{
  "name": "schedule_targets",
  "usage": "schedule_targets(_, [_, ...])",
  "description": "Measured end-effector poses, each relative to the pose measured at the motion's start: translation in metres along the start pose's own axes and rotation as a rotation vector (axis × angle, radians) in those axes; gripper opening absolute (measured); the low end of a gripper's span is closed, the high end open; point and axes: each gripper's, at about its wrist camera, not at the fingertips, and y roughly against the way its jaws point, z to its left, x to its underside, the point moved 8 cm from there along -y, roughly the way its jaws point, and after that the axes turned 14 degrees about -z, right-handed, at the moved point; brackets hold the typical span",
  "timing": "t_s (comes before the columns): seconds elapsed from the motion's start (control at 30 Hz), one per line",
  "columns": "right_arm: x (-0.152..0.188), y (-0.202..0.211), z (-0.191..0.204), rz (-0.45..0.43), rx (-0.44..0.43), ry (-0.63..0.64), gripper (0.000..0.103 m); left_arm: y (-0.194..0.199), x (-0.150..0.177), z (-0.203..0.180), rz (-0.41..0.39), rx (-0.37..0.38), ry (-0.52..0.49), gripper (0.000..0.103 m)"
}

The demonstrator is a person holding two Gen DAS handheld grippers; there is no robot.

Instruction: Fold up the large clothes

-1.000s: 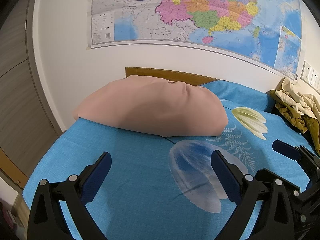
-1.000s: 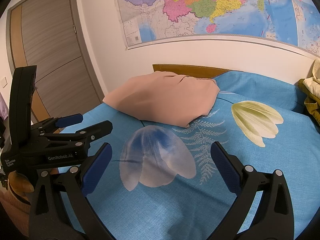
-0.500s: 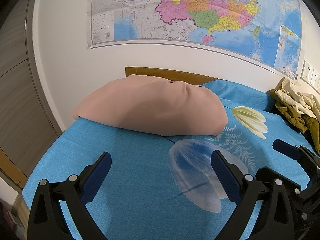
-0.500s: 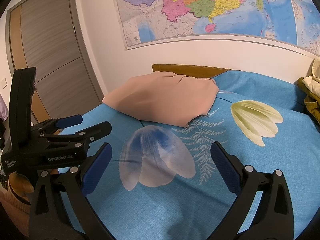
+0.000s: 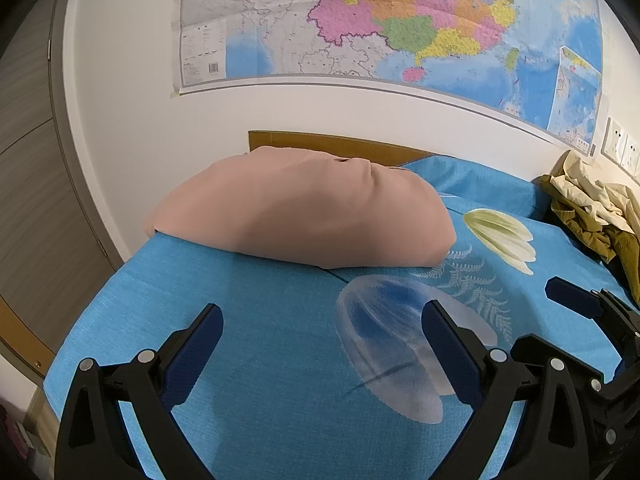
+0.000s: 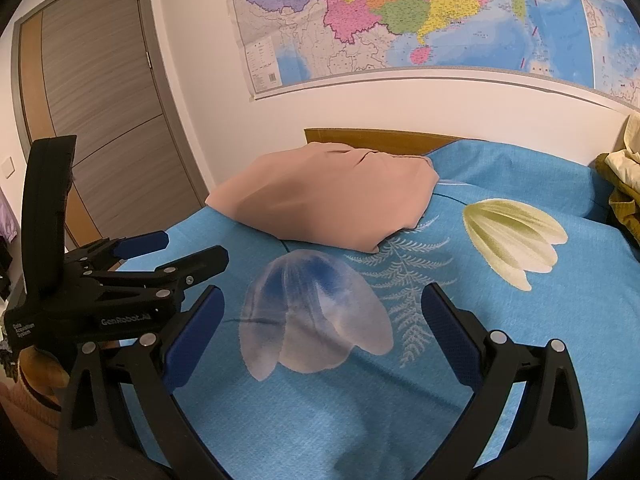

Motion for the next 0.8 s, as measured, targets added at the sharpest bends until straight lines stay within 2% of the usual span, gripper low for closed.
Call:
schedule_targets(0.57, [-0.003, 0.017, -0.006, -0.028, 0.016, -0.018, 0.097, 0.008, -0.001, -0.013, -0.026, 0.031, -0.026, 0.096])
schedule_targets(0.8, [0.000, 0.046, -0.030, -0.052, 0.084, -0.060, 0.097, 0.008, 0.005, -0.045, 0.008, 0.111, -0.033, 0.096])
